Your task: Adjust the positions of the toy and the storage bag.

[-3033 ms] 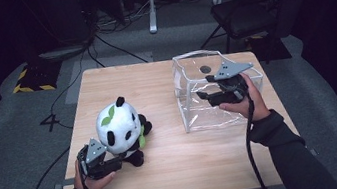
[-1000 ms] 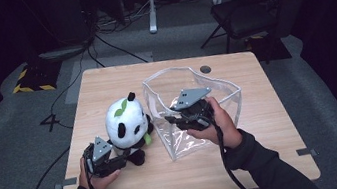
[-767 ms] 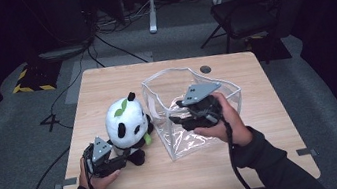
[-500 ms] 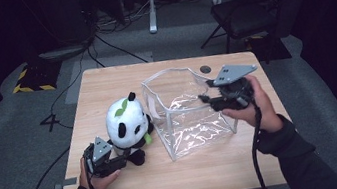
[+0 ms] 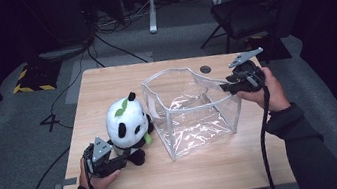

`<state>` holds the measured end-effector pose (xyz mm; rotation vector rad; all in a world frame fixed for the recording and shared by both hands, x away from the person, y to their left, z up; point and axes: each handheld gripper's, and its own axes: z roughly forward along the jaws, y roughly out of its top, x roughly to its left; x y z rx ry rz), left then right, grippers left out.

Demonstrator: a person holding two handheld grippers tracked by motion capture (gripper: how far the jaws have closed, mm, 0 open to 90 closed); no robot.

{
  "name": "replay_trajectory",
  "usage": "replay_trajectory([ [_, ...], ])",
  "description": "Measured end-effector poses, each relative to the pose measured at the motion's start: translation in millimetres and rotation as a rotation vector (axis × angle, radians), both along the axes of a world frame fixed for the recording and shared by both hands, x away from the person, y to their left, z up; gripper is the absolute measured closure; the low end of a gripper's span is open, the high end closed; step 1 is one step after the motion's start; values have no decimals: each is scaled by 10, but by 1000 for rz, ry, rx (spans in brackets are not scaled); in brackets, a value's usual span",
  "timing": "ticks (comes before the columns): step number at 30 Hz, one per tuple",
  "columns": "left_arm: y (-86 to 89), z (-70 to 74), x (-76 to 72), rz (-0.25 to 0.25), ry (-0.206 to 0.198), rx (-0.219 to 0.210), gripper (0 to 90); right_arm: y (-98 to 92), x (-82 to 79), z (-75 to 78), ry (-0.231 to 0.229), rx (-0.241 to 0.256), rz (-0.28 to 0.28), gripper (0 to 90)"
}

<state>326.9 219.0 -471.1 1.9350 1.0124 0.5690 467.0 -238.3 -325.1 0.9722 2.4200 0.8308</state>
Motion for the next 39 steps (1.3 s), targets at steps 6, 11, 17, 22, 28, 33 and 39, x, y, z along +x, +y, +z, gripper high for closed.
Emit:
replay_trajectory([
  [6,-30,-10,37,9,-2,-7,349,-169,-75,-25,46,54,-20,767],
  [11,-91,-31,143,13,1,-30,361,-239,-243,-33,63,89,-12,858],
  [17,-222,-31,314,-3,5,-28,367,-261,-488,-39,70,121,17,844],
  [22,-316,-34,460,-6,9,-40,369,-238,-703,-42,71,149,60,790],
  [28,-362,-35,540,-8,6,-34,372,-258,-845,-60,62,186,70,725],
  [33,-324,-20,505,-10,3,-50,356,-351,-867,-68,20,229,80,573],
  [39,-275,42,412,-3,-20,-70,257,-555,-938,-99,-84,289,70,380],
])
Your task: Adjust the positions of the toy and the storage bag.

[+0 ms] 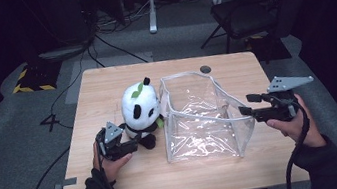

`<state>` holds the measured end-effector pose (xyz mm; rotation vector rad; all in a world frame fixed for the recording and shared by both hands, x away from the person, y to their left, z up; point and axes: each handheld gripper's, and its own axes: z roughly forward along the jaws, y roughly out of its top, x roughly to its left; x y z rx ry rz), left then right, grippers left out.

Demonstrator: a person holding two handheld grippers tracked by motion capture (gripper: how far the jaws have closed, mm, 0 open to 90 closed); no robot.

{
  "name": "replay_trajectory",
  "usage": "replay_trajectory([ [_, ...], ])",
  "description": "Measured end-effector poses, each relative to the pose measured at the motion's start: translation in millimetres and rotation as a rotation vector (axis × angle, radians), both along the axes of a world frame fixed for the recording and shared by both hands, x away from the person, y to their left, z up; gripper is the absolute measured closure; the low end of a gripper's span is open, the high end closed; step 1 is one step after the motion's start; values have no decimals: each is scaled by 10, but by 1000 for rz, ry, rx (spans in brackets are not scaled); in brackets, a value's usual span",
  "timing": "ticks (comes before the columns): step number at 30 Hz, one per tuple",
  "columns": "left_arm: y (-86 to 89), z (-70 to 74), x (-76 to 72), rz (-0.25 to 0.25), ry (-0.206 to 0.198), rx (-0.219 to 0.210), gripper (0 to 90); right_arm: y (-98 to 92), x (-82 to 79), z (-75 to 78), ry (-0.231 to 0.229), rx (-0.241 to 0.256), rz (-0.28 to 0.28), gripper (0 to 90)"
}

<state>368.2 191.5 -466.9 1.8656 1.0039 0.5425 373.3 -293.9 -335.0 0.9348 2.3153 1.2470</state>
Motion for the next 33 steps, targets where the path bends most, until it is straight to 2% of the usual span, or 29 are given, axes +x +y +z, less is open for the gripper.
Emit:
replay_trajectory([
  [2,14,39,-42,-18,-12,-12,224,-66,-13,-30,-5,28,8,352],
  [5,16,102,-92,-3,-22,1,167,-139,-44,-46,-29,32,-11,300],
  [9,-11,207,-150,6,-53,2,158,-188,-69,-54,-55,34,-35,265],
  [12,-53,290,-162,1,-56,-11,157,-164,-76,-40,-66,41,-60,263],
  [14,-89,351,-174,9,-74,9,156,-126,-82,-11,-85,37,-85,262],
  [18,-125,471,-188,8,-95,6,157,-36,-57,45,-90,32,-92,262],
  [19,-118,504,-191,9,-104,-7,157,-23,-52,59,-93,35,-95,262],
  [23,-111,611,-154,16,-102,-45,156,-1,-39,101,-103,45,-101,262],
  [27,-173,653,-77,23,-89,-41,156,-10,-27,111,-105,56,-101,264],
  [29,-211,667,-38,11,-86,-43,156,-9,-13,95,-101,51,-105,266],
  [31,-263,666,2,25,-85,-14,151,-8,3,73,-92,43,-99,266],
  [33,-296,652,38,34,-84,-5,143,-7,15,55,-88,32,-102,266],
])
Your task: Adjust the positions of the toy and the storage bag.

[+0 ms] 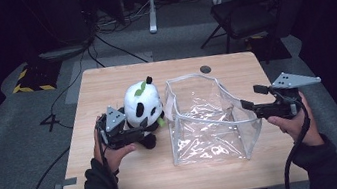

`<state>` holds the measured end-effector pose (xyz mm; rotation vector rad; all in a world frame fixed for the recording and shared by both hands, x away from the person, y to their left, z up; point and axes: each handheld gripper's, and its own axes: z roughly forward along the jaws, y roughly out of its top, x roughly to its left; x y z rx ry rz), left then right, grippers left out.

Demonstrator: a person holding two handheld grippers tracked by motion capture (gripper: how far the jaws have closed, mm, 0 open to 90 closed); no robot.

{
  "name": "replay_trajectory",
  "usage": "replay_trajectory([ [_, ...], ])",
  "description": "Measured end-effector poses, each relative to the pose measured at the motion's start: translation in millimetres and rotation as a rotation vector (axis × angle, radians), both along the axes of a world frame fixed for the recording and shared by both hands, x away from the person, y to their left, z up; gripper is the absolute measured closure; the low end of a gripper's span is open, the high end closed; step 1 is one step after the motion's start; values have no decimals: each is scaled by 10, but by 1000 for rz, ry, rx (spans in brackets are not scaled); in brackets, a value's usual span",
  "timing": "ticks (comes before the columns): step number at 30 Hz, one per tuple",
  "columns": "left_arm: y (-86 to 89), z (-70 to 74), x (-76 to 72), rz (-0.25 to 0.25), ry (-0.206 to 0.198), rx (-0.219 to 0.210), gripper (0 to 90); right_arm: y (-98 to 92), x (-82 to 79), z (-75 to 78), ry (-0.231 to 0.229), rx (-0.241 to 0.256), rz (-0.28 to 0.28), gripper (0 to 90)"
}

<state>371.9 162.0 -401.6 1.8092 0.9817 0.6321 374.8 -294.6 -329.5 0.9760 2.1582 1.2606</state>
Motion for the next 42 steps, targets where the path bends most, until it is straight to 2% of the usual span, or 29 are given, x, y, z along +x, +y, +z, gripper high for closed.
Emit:
replay_trajectory([
  [3,-26,-21,48,5,10,9,93,-10,9,-18,8,-7,7,271],
  [4,-54,-42,103,19,26,22,73,-12,12,-23,8,-10,7,272],
  [7,-75,-62,179,19,60,17,30,-11,21,-37,9,-16,4,273],
  [9,-73,-61,200,13,62,15,5,-10,25,-45,10,-20,6,273],
  [12,-81,-82,300,-15,94,-3,0,-3,27,-54,11,-24,13,272],
  [14,-82,-88,336,-26,99,5,1,-1,27,-55,10,-20,17,273],
  [15,-82,-91,344,-36,95,9,22,1,24,-52,9,-20,20,273],
  [18,-69,-99,356,-50,75,21,161,-11,3,-35,-4,-21,29,270],
  [20,-41,-103,357,-57,73,14,220,-54,-26,1,-15,-19,20,269],
  [23,31,-102,340,-52,76,-4,275,-184,-121,73,-34,30,24,264],
  [24,31,-102,340,-52,76,-4,288,-184,-121,73,-34,30,24,264],
  [25,69,-101,309,-49,70,-1,297,-277,-189,76,-37,56,32,258],
  [28,132,-117,250,-41,59,-7,309,-395,-273,6,-37,42,30,246],
  [29,156,-121,234,-35,54,-10,310,-437,-304,-26,-41,48,27,249],
  [31,206,-123,207,-27,57,-14,310,-541,-362,-76,-46,98,39,233],
  [34,269,-127,169,-25,58,-20,308,-622,-441,-137,-69,94,41,233],
  [35,285,-129,154,-25,59,-22,308,-638,-464,-160,-64,106,58,230],
  [38,319,-134,97,-33,56,-15,308,-619,-524,-301,-45,103,98,226],
  [42,320,-164,1,-40,47,-6,308,-525,-532,-628,22,65,129,212],
])
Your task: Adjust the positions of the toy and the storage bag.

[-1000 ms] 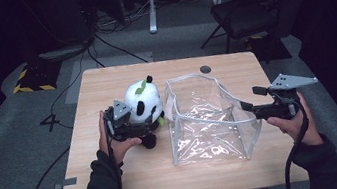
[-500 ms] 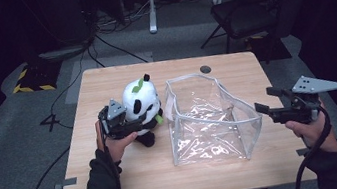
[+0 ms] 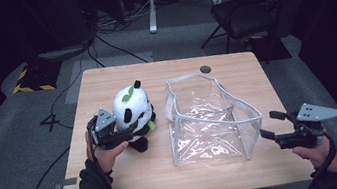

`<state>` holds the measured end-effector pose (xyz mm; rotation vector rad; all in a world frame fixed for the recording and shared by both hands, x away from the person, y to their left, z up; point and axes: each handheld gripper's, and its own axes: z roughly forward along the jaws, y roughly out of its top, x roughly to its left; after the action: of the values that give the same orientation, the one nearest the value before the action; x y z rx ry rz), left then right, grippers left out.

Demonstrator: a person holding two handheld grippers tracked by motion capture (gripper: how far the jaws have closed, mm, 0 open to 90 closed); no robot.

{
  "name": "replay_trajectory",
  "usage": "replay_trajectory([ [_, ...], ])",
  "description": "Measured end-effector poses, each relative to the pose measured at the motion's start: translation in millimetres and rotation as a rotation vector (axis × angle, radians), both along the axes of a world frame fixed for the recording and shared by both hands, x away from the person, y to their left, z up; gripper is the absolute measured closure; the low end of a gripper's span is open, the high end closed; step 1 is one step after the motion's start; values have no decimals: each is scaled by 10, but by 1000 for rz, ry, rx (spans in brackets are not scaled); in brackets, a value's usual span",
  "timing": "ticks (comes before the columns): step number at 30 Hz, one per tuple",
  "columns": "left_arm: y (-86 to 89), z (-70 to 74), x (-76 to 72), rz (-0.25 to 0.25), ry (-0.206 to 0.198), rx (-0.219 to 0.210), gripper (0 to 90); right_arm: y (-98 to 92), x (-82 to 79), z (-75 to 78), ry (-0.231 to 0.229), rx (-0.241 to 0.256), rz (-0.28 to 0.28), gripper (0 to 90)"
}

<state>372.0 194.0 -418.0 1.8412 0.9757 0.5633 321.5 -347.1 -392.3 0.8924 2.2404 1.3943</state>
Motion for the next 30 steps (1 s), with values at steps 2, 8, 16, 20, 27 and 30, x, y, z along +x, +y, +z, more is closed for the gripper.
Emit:
replay_trajectory([
  [2,-2,-11,-31,-3,0,7,309,52,12,-186,42,-15,7,211],
  [8,15,-46,-156,-1,-8,15,309,203,76,-700,166,-96,-10,211],
  [16,15,-79,-130,-8,-16,-2,309,372,173,-934,177,-115,-10,185],
  [20,20,-99,-119,-7,-22,-14,308,462,207,-958,167,-99,4,195],
  [27,-2,-101,-108,-9,-30,4,301,609,317,-1007,164,-97,-34,201],
  [30,-9,-102,-102,-9,-34,11,302,698,369,-1017,162,-111,-46,214],
])
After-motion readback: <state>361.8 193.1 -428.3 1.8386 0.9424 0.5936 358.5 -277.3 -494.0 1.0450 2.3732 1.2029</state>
